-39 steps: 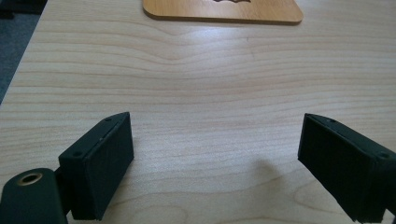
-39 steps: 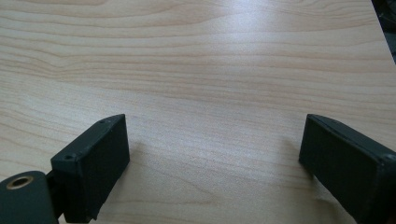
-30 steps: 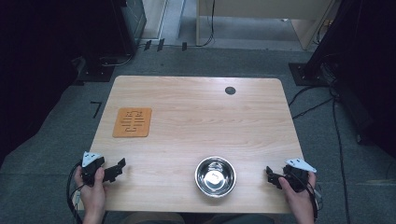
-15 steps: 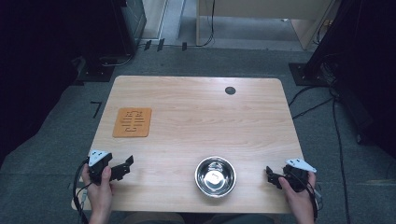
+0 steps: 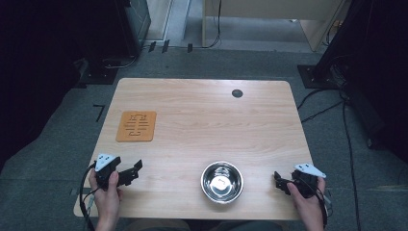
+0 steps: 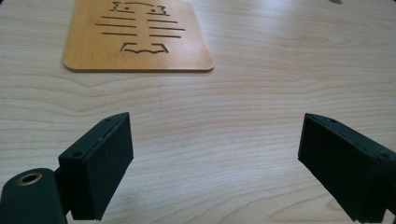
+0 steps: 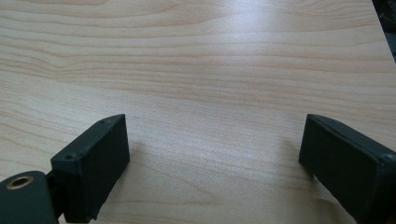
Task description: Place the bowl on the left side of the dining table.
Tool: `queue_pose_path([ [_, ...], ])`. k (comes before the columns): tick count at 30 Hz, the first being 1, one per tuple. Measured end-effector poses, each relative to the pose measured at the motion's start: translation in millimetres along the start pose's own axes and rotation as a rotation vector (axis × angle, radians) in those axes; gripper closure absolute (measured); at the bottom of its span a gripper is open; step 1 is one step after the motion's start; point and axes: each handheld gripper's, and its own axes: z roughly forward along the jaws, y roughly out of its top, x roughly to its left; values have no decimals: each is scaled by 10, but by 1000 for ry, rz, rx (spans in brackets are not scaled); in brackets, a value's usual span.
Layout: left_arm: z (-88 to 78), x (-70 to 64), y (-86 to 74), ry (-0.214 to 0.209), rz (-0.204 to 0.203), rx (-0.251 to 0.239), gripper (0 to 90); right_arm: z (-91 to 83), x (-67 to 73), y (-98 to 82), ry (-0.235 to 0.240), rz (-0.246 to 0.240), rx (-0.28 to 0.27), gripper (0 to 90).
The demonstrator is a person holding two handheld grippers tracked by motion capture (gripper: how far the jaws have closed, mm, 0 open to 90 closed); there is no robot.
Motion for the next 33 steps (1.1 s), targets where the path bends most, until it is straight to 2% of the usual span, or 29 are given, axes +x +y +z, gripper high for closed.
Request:
queue_pose_path([
  [5, 7, -33, 2, -13, -3, -1, 101, 0, 0, 0, 0, 0, 0, 78],
  [18, 70, -174, -28, -38, 35, 11, 94, 0, 0, 0, 0, 0, 0, 77],
  [33, 101, -262, -37, -57, 44, 15, 94, 0, 0, 0, 0, -1, 0, 78],
])
